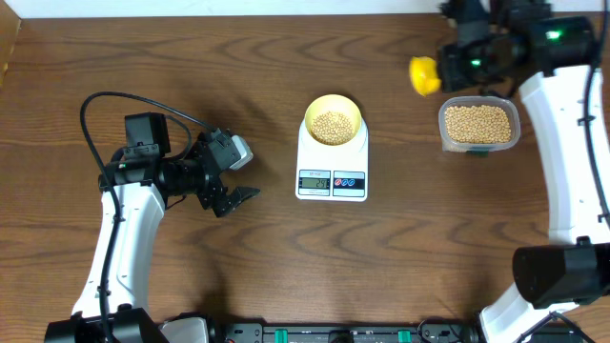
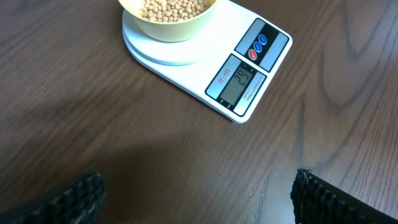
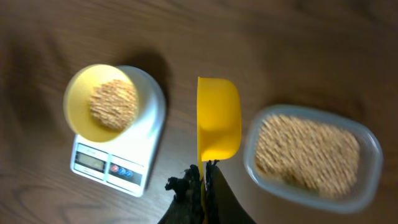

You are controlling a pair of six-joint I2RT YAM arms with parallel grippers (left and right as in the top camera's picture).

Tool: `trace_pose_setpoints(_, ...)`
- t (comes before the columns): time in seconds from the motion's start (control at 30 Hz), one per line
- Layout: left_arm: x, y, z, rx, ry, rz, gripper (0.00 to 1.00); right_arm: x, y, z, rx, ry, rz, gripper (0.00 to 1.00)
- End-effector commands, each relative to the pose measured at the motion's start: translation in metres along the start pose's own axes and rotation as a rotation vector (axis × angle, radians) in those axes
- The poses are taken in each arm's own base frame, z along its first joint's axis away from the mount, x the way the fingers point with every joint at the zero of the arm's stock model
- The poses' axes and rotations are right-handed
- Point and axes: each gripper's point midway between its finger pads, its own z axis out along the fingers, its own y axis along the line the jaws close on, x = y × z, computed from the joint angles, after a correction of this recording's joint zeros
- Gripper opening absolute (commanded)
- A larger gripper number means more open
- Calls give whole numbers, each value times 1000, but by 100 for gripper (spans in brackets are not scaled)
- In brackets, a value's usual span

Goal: Scoop item into bowl and weigh 50g on scale
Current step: 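Move empty scoop with right gripper back to the soybean tub, then dip scoop into the soybeans with right gripper and scoop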

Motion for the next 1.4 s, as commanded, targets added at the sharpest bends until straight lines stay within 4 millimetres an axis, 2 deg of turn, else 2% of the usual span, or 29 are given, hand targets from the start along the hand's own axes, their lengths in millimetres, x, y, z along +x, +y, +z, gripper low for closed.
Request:
trace_pose_setpoints(0.0,4,-2,2,12,2,-17,98,9,-34,-12,57,16,100,1)
trace_pose_setpoints(0.1,4,-2,2,12,2,-17,98,21,-62,-17,122,46,152,1)
trace_pose_setpoints(0.23,4,-2,2,12,2,-17,98,37,-88,-18,209,94,190,1)
trace_pose_setpoints(0.4,4,-2,2,12,2,-17,98,56,-104,-9,286,168,180,1)
trace_pose_setpoints(0.73,4,-2,2,12,2,-17,98,92,-110,36,273,263,194,1)
trace_pose_setpoints(0.93,4,-2,2,12,2,-17,98,105,-109,64,255,270,189,1)
trace_pose_setpoints(1.1,4,-2,2,12,2,-17,98,105,-94,81,165,243,216,1)
trace_pose_setpoints(1.37,4,-2,2,12,2,-17,98,97,-82,85,80,205,243,1)
